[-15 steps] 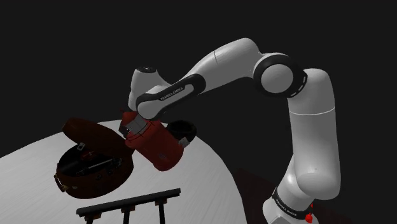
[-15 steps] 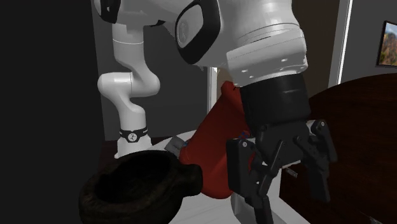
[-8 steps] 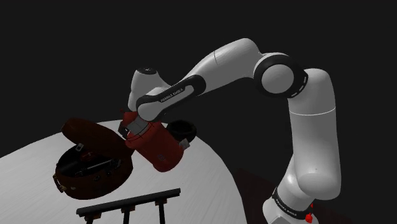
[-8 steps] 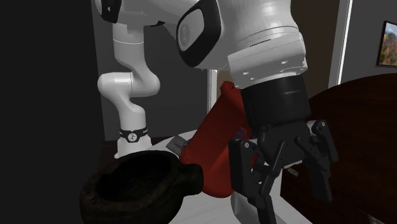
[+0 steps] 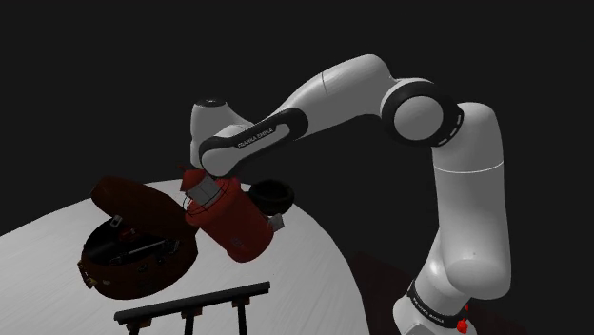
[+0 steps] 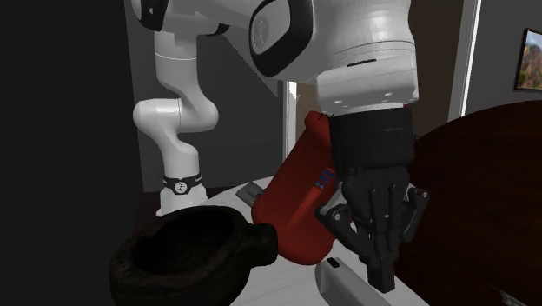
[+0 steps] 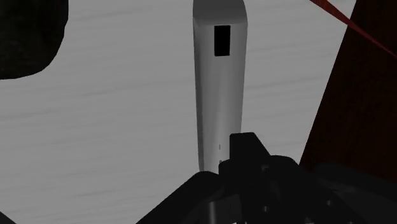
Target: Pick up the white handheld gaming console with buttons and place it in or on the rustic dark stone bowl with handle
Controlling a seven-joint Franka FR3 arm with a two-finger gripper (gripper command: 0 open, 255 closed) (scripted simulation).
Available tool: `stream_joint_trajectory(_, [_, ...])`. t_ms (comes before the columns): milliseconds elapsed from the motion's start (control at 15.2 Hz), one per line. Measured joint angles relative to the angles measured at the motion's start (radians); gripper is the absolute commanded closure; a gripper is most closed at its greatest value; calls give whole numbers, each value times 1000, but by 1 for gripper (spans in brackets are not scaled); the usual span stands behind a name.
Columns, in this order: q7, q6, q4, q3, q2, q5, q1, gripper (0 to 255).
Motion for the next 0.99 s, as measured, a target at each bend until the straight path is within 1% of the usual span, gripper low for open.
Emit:
stream_joint_trajectory(66, [-3,4,5,-1,5,0,-2,255])
stream_joint_trajectory(132, [-3,4,6,-1,5,0,-2,0])
stream_joint_trajectory(198, [-3,4,6,-1,5,0,-2,0])
stream_joint_trajectory(264, [-12,-38,33,1,20,8,-4,0])
stream_joint_trajectory(330, [-22,-112,63,4,34,20,-7,0])
stream_joint_trajectory(396, [-27,-156,92,4,56,23,-7,0])
stream_joint_trajectory(462, [-30,-170,101,4,69,25,-8,0])
stream_joint_trajectory(726, [-33,-159,110,1,78,41,-9,0])
stream_joint_trajectory(990, [-37,-126,94,-20,71,91,7,0])
